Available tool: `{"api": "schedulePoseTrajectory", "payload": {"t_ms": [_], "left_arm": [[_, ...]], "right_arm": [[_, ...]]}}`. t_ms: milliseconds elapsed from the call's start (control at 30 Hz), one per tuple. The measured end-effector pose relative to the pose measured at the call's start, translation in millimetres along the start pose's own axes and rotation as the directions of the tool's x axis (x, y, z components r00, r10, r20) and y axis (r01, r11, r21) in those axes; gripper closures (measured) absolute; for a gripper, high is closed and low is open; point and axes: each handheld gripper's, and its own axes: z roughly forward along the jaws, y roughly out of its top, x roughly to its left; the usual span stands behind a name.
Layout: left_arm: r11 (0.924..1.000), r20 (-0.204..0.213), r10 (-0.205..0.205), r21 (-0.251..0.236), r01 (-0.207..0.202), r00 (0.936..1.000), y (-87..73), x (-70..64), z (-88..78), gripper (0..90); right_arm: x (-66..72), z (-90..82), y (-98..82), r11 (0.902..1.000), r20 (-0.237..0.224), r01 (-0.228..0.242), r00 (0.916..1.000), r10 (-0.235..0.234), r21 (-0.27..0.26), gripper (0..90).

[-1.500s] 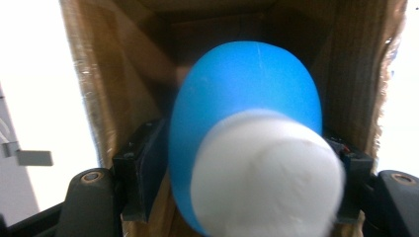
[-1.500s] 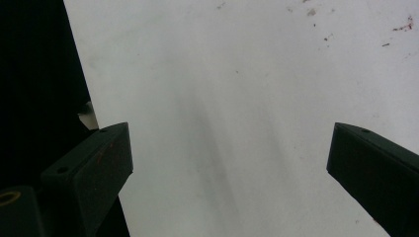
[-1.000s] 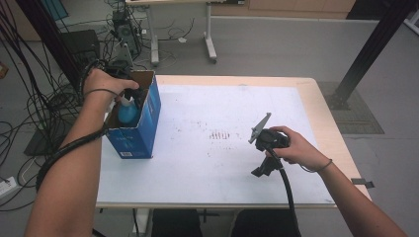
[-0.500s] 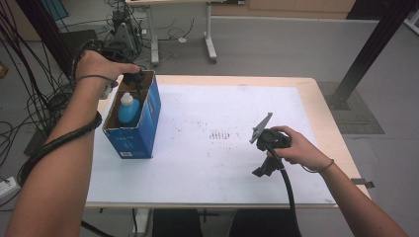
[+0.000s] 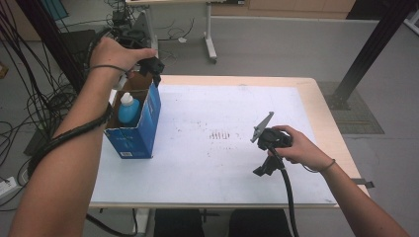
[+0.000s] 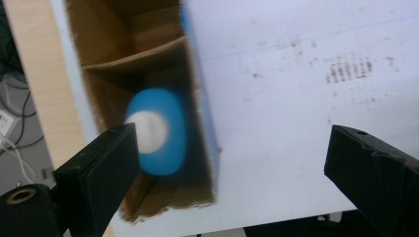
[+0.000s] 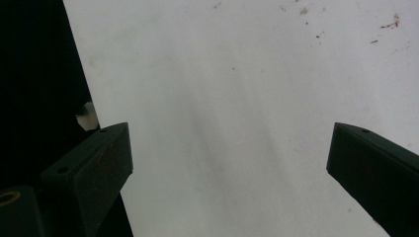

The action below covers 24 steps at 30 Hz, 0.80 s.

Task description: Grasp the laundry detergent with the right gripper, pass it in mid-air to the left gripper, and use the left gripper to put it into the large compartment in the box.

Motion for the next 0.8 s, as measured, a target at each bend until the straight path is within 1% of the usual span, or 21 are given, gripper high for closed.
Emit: {"api": "schedulePoseTrajectory", "payload": {"t_ms": [167, 267, 400, 533, 567, 700, 800], "left_arm": [[0.9994, 0.022, 0.034, -0.008, -0.034, 0.9992, 9.9, -17.7, 0.9, 7.5], [0.9985, 0.026, 0.054, -0.007, -0.054, 0.9982, 16.2, -27.3, 4.5, 7.8], [0.9972, 0.048, 0.075, -0.008, -0.075, 0.9960, 24.5, -41.9, 12.6, 8.1], [0.9945, 0.071, 0.104, -0.010, -0.104, 0.9920, 30.5, -56.1, 24.6, 8.2], [0.9943, 0.076, 0.107, -0.013, -0.106, 0.9914, 31.9, -58.9, 27.9, 8.1], [0.9957, 0.088, 0.093, -0.013, -0.092, 0.9917, 36.5, -68.0, 42.4, 6.4], [0.9959, 0.099, 0.090, -0.017, -0.088, 0.9910, 38.7, -71.7, 52.2, 6.4]], "right_arm": [[1.0, 0.0, -1.5, 1.0000, -0.002, -0.002, 1.0000, 0.002, -0.001, 3.8], [1.4, 0.2, -2.4, 1.0000, -0.003, -0.007, 1.0000, 0.007, -0.001, 3.8], [1.1, 0.7, -3.3, 0.9999, -0.005, -0.014, 0.9999, 0.014, 0.001, 3.8], [1.4, 0.5, -4.7, 0.9999, -0.005, -0.016, 0.9999, 0.016, -0.002, 3.8], [1.3, 0.7, -5.2, 0.9999, -0.005, -0.016, 0.9999, 0.016, 0.000, 3.8], [1.0, 1.2, -6.7, 0.9997, -0.003, -0.024, 0.9997, 0.024, 0.004, 3.8], [0.9, 1.4, -7.3, 0.9997, -0.005, -0.024, 0.9997, 0.024, 0.002, 3.8]]}}
